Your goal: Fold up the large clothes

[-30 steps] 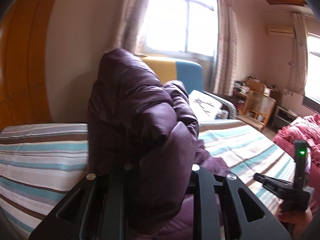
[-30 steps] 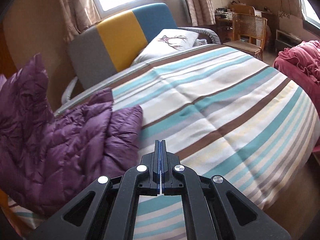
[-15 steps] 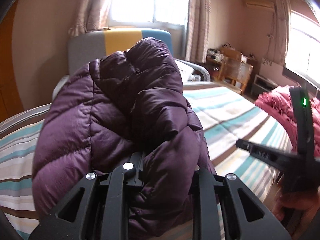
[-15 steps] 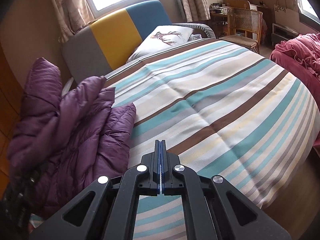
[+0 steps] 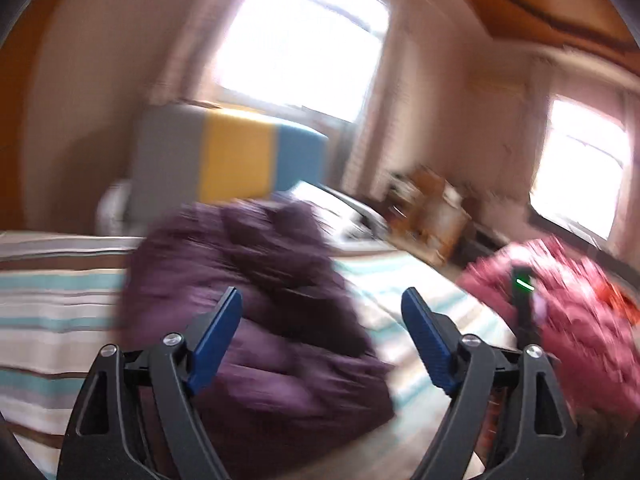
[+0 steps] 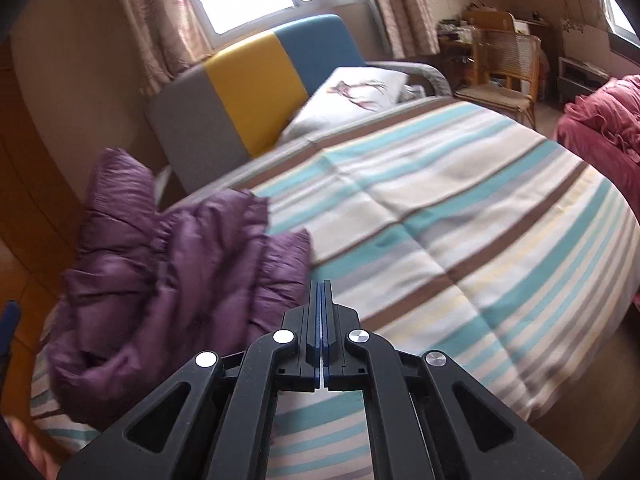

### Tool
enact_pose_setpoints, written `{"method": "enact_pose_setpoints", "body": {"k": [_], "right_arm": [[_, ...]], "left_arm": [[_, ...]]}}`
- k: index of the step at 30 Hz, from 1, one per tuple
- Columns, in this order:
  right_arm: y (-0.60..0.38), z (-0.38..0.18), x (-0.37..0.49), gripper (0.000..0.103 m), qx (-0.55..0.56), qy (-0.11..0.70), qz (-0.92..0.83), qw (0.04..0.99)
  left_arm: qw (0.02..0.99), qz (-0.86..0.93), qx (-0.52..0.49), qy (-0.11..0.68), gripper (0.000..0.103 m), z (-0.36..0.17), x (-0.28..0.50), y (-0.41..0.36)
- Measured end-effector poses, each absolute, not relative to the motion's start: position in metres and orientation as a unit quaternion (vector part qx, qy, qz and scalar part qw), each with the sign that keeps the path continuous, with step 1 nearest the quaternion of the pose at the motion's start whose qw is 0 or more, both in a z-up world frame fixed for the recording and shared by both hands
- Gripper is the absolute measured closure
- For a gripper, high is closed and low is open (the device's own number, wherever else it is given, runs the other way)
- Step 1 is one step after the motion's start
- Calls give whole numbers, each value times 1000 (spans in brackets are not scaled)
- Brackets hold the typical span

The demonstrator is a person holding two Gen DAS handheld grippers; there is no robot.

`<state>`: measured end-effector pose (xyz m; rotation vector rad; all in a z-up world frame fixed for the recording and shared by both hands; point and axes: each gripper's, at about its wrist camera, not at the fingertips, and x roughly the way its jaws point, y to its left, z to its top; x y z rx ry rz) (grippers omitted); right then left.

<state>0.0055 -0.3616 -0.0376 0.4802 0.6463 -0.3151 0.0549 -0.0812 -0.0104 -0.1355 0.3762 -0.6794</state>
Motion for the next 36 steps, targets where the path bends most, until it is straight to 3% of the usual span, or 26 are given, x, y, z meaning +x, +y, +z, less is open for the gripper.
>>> {"method": "enact_pose_setpoints", "body": {"k": [4,6,9,12,19,27,36], "right_arm": [[-342,-10,16,101,223,287,-94,927],[-326,5,26,101,205,279,-65,936],[-307,18,40,101,179,275,-37,944],[-297,27,51,101,162,276,-29,947],[-290,27,85,101,113,299,-29,947],[-308,-36,130,101,54,393,-122,910],[-345,-99,132,103,140,385,-131,903]], "left_arm": [[944,-204,-119,228,27,-37,115,-22],[932,-182,-150,275,41,-62,143,3],[905,-224,-151,329,48,-89,165,-5],[900,-256,-135,327,54,-95,157,-28],[907,-271,-55,318,54,-78,133,-76],[914,-263,0,308,52,-59,124,-97],[913,-267,39,305,48,-64,129,-133]]}}
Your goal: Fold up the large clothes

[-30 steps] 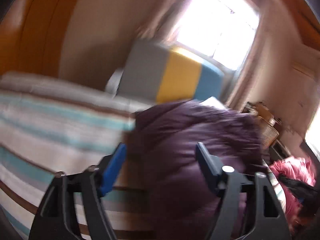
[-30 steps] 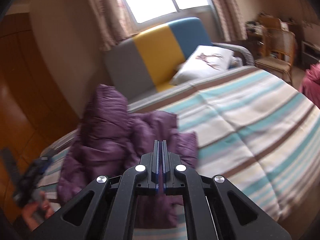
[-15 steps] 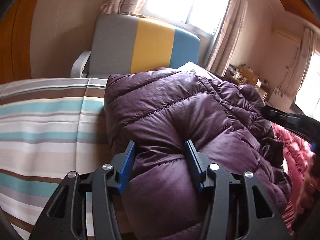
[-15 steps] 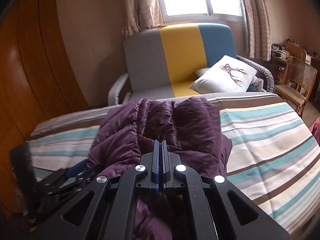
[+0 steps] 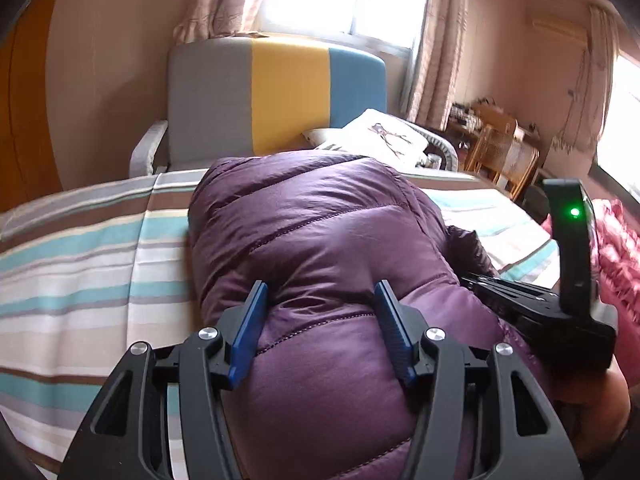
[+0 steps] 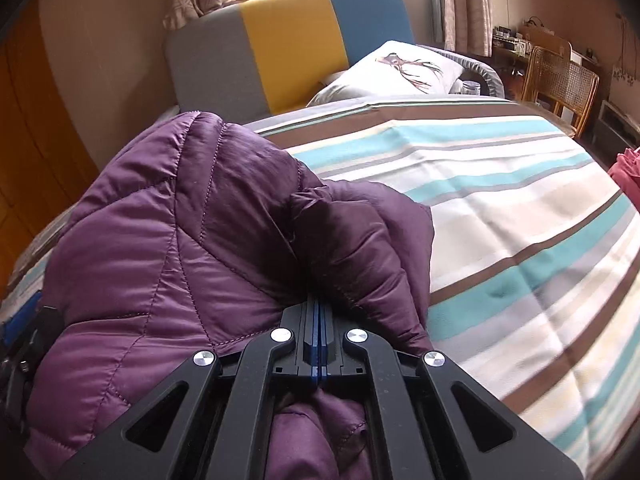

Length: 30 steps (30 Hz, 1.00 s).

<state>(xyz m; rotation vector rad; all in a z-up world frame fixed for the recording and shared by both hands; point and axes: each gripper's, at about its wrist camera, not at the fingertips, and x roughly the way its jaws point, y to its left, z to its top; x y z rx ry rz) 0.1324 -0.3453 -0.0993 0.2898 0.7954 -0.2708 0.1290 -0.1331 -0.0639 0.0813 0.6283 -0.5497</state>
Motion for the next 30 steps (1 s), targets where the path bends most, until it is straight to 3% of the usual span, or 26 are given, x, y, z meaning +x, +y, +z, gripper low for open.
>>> {"method": "enact_pose_setpoints", "body": {"k": [7,9,20,30], "right_arm": [[-351,-99,127,103,152,377,-113,907],[-349,-93,129,103,134,384,-110,907],[-340,-34,93,103,144,354,-104,918],[-372,-81,130,103,167,390,-140,895]], "left_arm": [[906,-274,38,320,44,-62,134,-128],[902,-281,22,327,29,-55,138,-122],[900,-275,93,325,24,-50,126,-146],[899,-276,137,313,24,-65,112,-161]]}}
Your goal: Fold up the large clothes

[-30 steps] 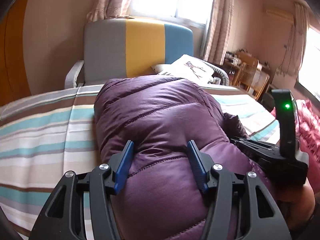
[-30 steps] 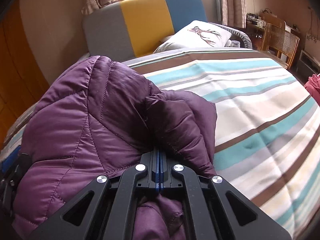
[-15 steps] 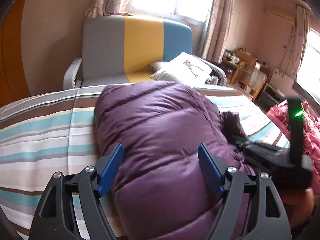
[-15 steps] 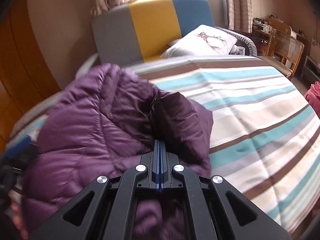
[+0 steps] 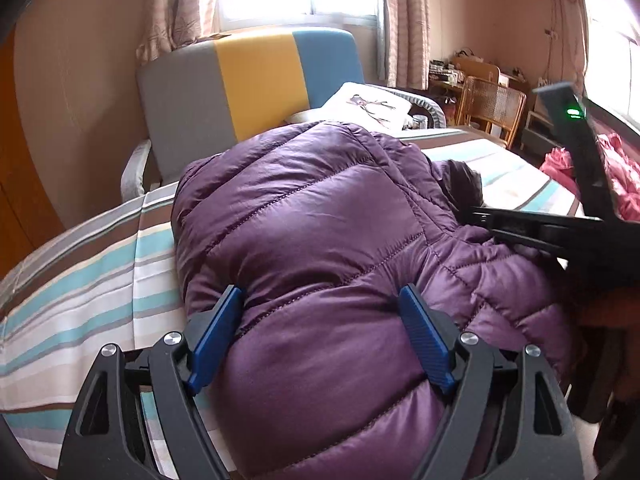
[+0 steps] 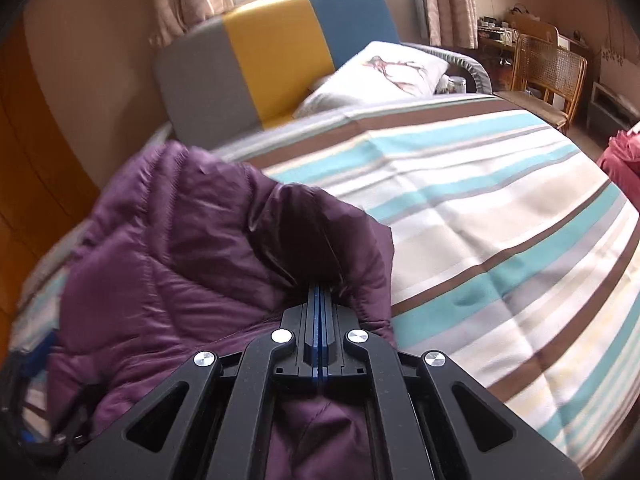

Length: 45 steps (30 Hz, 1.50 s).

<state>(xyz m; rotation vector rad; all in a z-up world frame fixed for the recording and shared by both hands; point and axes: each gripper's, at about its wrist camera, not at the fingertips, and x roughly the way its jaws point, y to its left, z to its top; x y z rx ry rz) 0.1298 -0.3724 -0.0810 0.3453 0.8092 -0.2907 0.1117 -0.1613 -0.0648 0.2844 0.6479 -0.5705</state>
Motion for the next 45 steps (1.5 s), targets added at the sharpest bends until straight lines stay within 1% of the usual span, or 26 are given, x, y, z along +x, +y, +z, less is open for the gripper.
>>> {"method": "enact_pose_setpoints", "body": {"k": [3,6,9,11,15,18,21,23,25,27,30,32,33,34,35,36,39,43,45], "right_arm": [[-376,-89,134,103,162,396,-133,894],[-381,-77,125,103,176,392,-123,895],[-383,-55,99,103,212,358,-106,903],[-374,-42,81,103,210,341,-90,912],[-348,-30,58,103,190,327,-55,924],[-339,-37,58,103,171,338,-63,923],[-342,-57,64,103,156,374,-94,909],[-348,-78,67,103,169,396,-92,898],[-353,-90,65,103,199,391,-87,895],[-354,-89,63,103,205,387,-87,895],[-355,-74,56,103,217,379,-80,896],[-361,-63,48,96,236,366,-72,897],[-363,-57,43,88,241,359,-72,899],[-364,-53,39,71,242,353,-73,901],[-365,-47,34,61,241,349,-78,902],[-366,-45,33,41,237,349,-86,903],[-374,-44,32,39,242,356,-89,898],[-393,-56,43,39,290,369,-90,879],[-403,-63,54,39,319,373,-83,867]], "left_arm": [[899,-276,134,313,24,-68,113,-165],[898,-278,136,314,23,-63,111,-162],[897,-280,105,325,15,-51,111,-148],[901,-278,78,324,14,-43,108,-136],[913,-260,71,308,13,-36,101,-121],[907,-260,95,319,12,-45,100,-126],[895,-267,99,344,12,-59,102,-131],[888,-269,93,362,11,-69,107,-133],[890,-264,107,355,11,-77,106,-137],[892,-260,116,351,11,-79,104,-138],[888,-264,90,366,11,-71,105,-129],[887,-269,81,368,11,-65,103,-124],[888,-269,80,364,11,-62,101,-121],[890,-269,81,359,10,-59,99,-119],[892,-269,80,353,10,-55,97,-116],[893,-269,80,352,9,-53,98,-115],[891,-268,72,359,7,-49,109,-112],[892,-260,49,366,7,-42,132,-111],[885,-265,55,379,7,-42,145,-117]]}}
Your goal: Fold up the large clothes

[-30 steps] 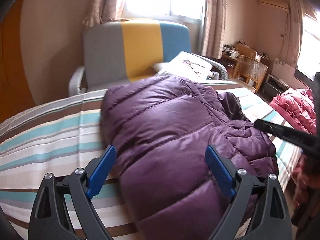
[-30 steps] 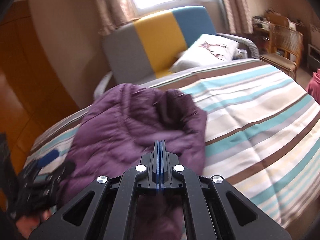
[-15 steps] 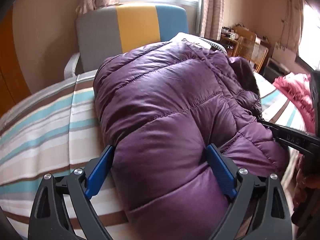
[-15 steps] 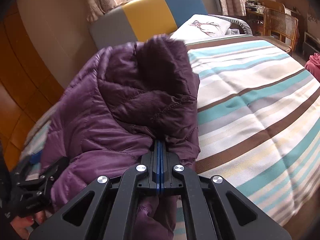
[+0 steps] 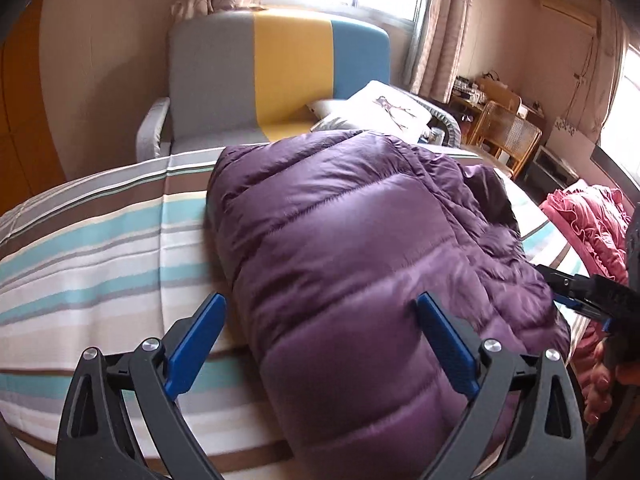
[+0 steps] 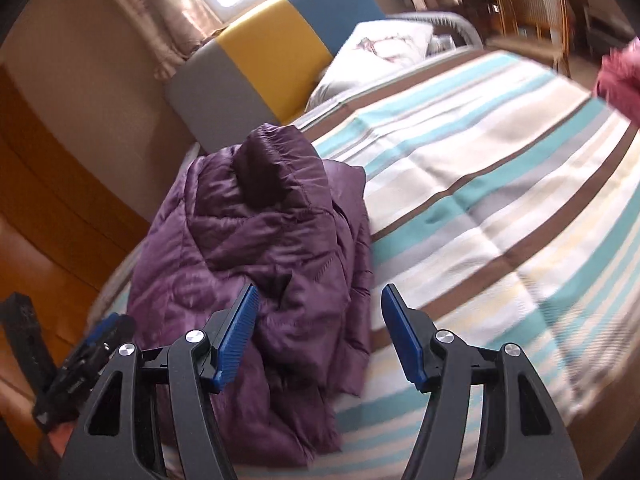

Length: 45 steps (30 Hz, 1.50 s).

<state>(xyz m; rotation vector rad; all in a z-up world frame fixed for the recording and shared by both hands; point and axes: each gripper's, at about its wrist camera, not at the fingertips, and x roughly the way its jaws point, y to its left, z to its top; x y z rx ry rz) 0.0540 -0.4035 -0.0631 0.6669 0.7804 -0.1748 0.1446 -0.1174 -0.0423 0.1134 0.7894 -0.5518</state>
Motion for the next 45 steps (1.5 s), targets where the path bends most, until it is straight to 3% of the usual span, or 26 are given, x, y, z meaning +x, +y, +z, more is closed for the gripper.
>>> {"method": "enact_pose_setpoints", "body": {"k": [9,12,15,31,37,45], "right_arm": [[-415,-115,86,35,384,427,-64,816],[-411,-114,87,36,360,424,-58,829],[-413,-114,95,43,361,430,-44,827],[-420,-114,123,38,330,464,9,822],[-414,-112,122,54,325,455,13,829],[-393,-99,116,57,280,457,-2,844]], "left_arm": [[836,-306,66,450,5,-73,167,-126],[835,-309,50,452,4,-78,168,-123],[834,-309,50,454,2,-79,174,-125],[803,-356,12,477,2,-82,195,-115],[801,-356,-15,482,2,-91,194,-116],[851,-335,66,398,2,-67,175,-107]]}}
